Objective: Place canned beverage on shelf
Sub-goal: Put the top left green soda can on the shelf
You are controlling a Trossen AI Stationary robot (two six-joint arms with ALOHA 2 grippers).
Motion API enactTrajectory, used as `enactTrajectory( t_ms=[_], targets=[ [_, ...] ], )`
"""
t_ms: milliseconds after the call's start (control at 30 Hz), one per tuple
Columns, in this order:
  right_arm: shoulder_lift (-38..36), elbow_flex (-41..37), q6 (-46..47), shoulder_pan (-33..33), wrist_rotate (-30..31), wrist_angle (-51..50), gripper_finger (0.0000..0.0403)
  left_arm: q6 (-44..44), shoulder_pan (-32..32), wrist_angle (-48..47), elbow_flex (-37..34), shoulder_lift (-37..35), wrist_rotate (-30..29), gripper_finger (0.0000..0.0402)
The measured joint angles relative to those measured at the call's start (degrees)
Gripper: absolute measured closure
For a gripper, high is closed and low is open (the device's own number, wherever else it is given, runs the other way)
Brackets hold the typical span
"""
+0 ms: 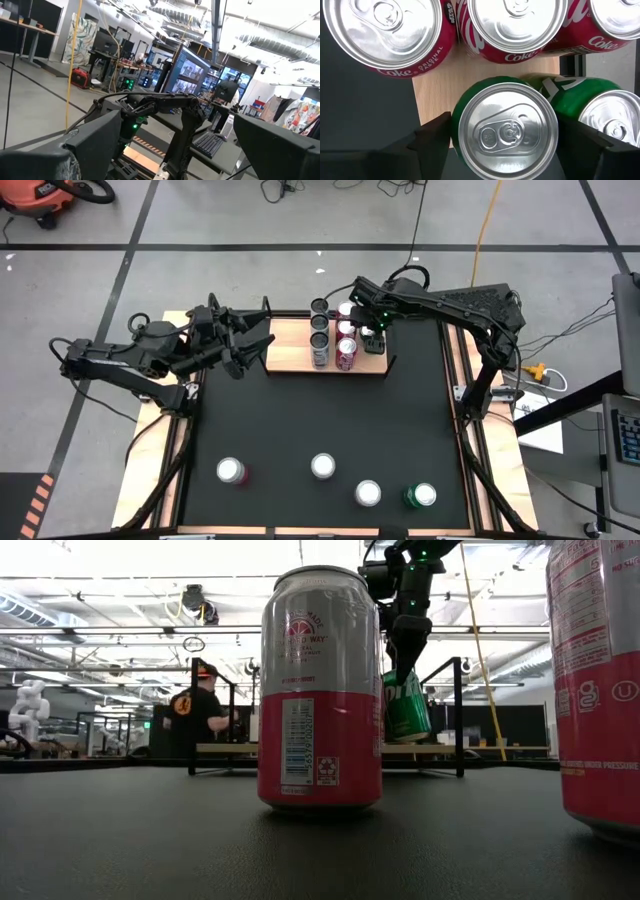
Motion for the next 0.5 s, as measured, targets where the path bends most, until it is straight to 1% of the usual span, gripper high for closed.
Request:
enactTrajectory(
  t_ms=[333,500],
  targets=[
    [0.0,0.0,-0.1,0.0,-1.4,-0.2,0.0122,0.0,0.0,0.0,0.0,0.0,0.0,0.0014],
    [0.0,0.0,-0.1,0.0,-1.1,-0.2,0.0099,0.0,0.0,0.0,0.0,0.0,0.0,0.0014]
  ],
)
